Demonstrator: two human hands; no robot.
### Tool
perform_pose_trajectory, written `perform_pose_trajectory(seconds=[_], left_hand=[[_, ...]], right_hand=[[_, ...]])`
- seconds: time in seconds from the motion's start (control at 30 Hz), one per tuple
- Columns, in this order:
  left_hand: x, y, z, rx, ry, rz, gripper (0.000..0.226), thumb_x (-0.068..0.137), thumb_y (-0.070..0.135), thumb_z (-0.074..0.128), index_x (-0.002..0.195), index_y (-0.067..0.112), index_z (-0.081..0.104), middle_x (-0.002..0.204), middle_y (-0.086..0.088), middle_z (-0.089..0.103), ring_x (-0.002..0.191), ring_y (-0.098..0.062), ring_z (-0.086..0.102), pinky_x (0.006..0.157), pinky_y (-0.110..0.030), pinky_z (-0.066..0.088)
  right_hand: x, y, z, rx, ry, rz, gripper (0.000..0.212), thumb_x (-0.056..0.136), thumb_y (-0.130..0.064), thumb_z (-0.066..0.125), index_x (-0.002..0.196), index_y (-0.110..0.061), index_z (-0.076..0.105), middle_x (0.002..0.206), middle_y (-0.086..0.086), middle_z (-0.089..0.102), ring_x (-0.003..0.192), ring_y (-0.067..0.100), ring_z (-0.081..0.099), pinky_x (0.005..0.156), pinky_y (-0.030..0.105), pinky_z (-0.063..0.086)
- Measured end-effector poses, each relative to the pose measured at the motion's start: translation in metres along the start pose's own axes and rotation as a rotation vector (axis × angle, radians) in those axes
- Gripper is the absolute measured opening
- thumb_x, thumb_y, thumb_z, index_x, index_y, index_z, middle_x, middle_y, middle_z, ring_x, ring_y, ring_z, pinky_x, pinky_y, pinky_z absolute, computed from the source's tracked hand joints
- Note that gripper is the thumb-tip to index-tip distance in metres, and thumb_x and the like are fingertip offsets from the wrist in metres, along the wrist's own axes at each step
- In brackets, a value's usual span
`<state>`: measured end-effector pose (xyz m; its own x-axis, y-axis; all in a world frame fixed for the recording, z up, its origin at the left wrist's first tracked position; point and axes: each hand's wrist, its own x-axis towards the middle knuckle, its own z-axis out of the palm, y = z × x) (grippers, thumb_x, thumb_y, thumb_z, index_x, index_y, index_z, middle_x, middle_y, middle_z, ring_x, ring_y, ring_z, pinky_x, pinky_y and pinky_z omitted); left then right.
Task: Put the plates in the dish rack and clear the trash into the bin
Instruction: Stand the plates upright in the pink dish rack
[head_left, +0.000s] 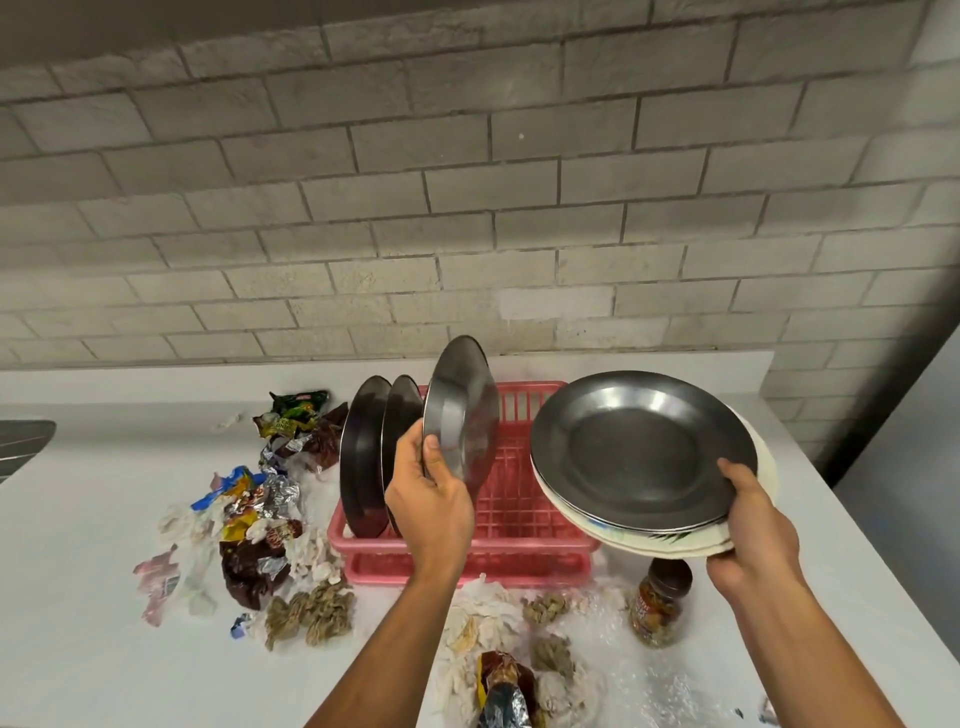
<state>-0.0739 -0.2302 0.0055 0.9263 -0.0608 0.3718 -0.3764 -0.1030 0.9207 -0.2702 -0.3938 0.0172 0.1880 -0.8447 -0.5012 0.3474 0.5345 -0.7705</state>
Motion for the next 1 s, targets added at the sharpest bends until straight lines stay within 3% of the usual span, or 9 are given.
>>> perform_pose_trajectory(seconds=[0.07, 0.13, 0.27, 0.4, 0.47, 0.63, 0.73, 0.83, 1.0], left_hand=[[-0.002, -0.007, 0.004, 0.023, -0.006, -0.015, 0.025, 0.105, 0.021, 0.049, 0.127, 0.017, 0.063, 0.097, 0.028, 0.062, 0.09, 0.008, 0.063, 0.08, -0.014, 0.049], [-0.004, -0.013, 0.008, 0.052, -0.008, -0.028, 0.026, 0.105, 0.02, 0.049, 0.127, 0.014, 0.062, 0.095, 0.025, 0.062, 0.09, 0.003, 0.064, 0.079, -0.009, 0.046], [-0.01, -0.019, 0.012, 0.102, -0.027, -0.044, 0.027, 0.106, 0.016, 0.047, 0.128, 0.009, 0.062, 0.091, 0.023, 0.06, 0.083, 0.025, 0.055, 0.069, 0.003, 0.04], [-0.011, -0.028, 0.014, 0.17, -0.05, -0.058, 0.029, 0.106, 0.018, 0.046, 0.13, 0.011, 0.06, 0.092, 0.017, 0.064, 0.08, 0.021, 0.056, 0.068, 0.001, 0.039], [-0.01, -0.031, 0.015, 0.198, -0.056, -0.072, 0.03, 0.107, 0.02, 0.044, 0.13, 0.012, 0.06, 0.095, 0.011, 0.066, 0.08, 0.015, 0.056, 0.07, -0.003, 0.041], [-0.012, -0.03, 0.018, 0.237, -0.115, -0.085, 0.033, 0.107, 0.02, 0.04, 0.138, 0.016, 0.052, 0.085, 0.017, 0.059, 0.081, -0.005, 0.063, 0.076, -0.031, 0.051], [-0.014, -0.026, 0.016, 0.254, -0.184, -0.056, 0.043, 0.106, 0.013, 0.039, 0.148, 0.024, 0.039, 0.109, 0.011, 0.062, 0.098, -0.024, 0.068, 0.084, -0.036, 0.056], [-0.014, -0.02, 0.013, 0.278, -0.239, 0.021, 0.056, 0.103, 0.004, 0.042, 0.152, 0.028, 0.031, 0.147, 0.011, 0.048, 0.127, -0.018, 0.057, 0.106, -0.033, 0.048], [-0.014, -0.023, 0.008, 0.29, -0.332, 0.088, 0.062, 0.098, 0.002, 0.047, 0.149, 0.034, 0.032, 0.149, 0.017, 0.044, 0.107, -0.018, 0.066, 0.094, -0.037, 0.057]], right_hand=[[0.002, 0.0, 0.0, -0.007, -0.004, 0.004, 0.041, 0.086, -0.029, 0.077, 0.12, -0.015, 0.062, 0.102, 0.007, 0.071, 0.089, 0.028, 0.069, 0.065, 0.038, 0.055], [0.004, 0.0, -0.001, -0.007, -0.003, 0.003, 0.04, 0.086, -0.029, 0.077, 0.12, -0.016, 0.062, 0.102, 0.006, 0.071, 0.089, 0.028, 0.069, 0.064, 0.037, 0.055], [0.006, -0.002, -0.002, -0.004, -0.004, 0.004, 0.04, 0.086, -0.031, 0.077, 0.121, -0.017, 0.062, 0.102, 0.005, 0.071, 0.09, 0.027, 0.069, 0.065, 0.037, 0.055], [0.009, -0.005, -0.003, -0.004, 0.008, -0.002, 0.041, 0.086, -0.034, 0.077, 0.122, -0.019, 0.062, 0.104, 0.004, 0.071, 0.093, 0.027, 0.069, 0.066, 0.038, 0.056], [0.01, -0.005, -0.005, -0.004, 0.019, -0.007, 0.042, 0.086, -0.036, 0.077, 0.122, -0.019, 0.063, 0.106, 0.004, 0.071, 0.093, 0.027, 0.069, 0.067, 0.038, 0.056], [0.012, -0.005, -0.006, -0.005, 0.029, -0.006, 0.045, 0.086, -0.039, 0.076, 0.124, -0.02, 0.062, 0.103, 0.002, 0.071, 0.091, 0.026, 0.068, 0.067, 0.038, 0.056], [0.011, -0.005, -0.006, -0.001, 0.023, -0.002, 0.044, 0.087, -0.039, 0.076, 0.124, -0.02, 0.062, 0.101, 0.001, 0.071, 0.089, 0.025, 0.069, 0.064, 0.037, 0.055], [0.011, -0.005, -0.005, -0.003, 0.017, -0.004, 0.046, 0.086, -0.039, 0.076, 0.126, -0.02, 0.062, 0.102, 0.001, 0.071, 0.09, 0.025, 0.069, 0.064, 0.036, 0.055], [0.011, -0.002, -0.003, -0.011, 0.01, -0.009, 0.05, 0.086, -0.04, 0.077, 0.129, -0.018, 0.062, 0.104, 0.003, 0.072, 0.091, 0.026, 0.069, 0.065, 0.036, 0.055]])
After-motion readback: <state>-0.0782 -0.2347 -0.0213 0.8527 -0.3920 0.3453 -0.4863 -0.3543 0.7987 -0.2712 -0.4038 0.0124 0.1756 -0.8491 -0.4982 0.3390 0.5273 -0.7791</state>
